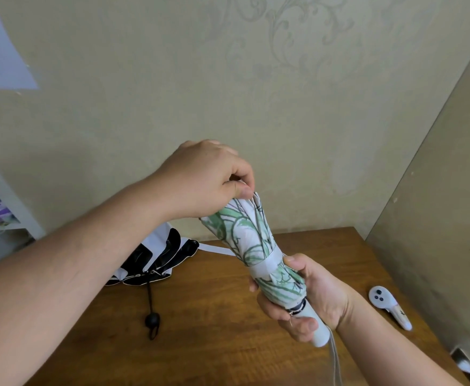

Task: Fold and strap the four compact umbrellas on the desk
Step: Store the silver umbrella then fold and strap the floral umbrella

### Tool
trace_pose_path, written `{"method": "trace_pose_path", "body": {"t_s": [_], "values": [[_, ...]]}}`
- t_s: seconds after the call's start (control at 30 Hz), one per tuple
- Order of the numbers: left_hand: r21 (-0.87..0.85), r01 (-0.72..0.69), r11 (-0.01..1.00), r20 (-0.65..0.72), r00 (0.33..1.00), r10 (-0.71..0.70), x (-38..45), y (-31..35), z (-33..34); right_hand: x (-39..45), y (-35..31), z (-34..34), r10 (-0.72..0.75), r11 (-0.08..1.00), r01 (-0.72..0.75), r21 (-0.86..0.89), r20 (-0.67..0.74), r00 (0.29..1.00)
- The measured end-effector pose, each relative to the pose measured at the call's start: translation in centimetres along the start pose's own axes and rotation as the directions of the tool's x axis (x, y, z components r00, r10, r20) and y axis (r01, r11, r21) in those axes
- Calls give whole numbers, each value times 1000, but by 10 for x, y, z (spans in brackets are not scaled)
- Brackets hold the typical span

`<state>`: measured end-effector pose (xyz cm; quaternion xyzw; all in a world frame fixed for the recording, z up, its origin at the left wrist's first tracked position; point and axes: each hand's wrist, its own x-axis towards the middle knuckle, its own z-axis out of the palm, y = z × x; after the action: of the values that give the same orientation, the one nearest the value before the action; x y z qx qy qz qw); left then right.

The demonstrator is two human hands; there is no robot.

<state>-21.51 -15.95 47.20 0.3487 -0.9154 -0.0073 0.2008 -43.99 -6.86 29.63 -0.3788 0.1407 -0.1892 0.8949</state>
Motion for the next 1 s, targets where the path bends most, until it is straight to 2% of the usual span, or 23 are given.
{"method": "trace_pose_path", "body": {"t_s": [0.1, 0.27, 0.47, 0.57, 0.7, 0.87, 1.0], "values": [[-110, 79, 991, 47, 996, -74, -4, -1, -5, -1, 3, -1, 14, 1000, -14, 7, 6, 1000], [-123, 155, 980, -114, 979, -169, -12, -5, -3, -1, 4, -1, -29, 999, 29, 22, -13, 1000], [-333, 147, 931, -51, 984, -173, -19, -2, -1, -2, 3, -2, -49, 999, 50, 15, -19, 999], [-367, 168, 915, -35, 980, -194, -20, 0, 0, -1, 2, -1, -61, 998, 61, 9, -28, 998], [-330, 216, 919, -90, 962, -258, -21, 2, 7, 0, 3, -2, -89, 996, 87, -27, -94, 992], [-189, 237, 953, -200, 941, -273, -21, 5, 20, 2, 2, -2, -136, 990, 129, -58, -147, 980], [-115, 292, 949, -145, 940, -307, -18, 6, 25, 2, 2, -2, -153, 987, 140, -77, -189, 970]]}}
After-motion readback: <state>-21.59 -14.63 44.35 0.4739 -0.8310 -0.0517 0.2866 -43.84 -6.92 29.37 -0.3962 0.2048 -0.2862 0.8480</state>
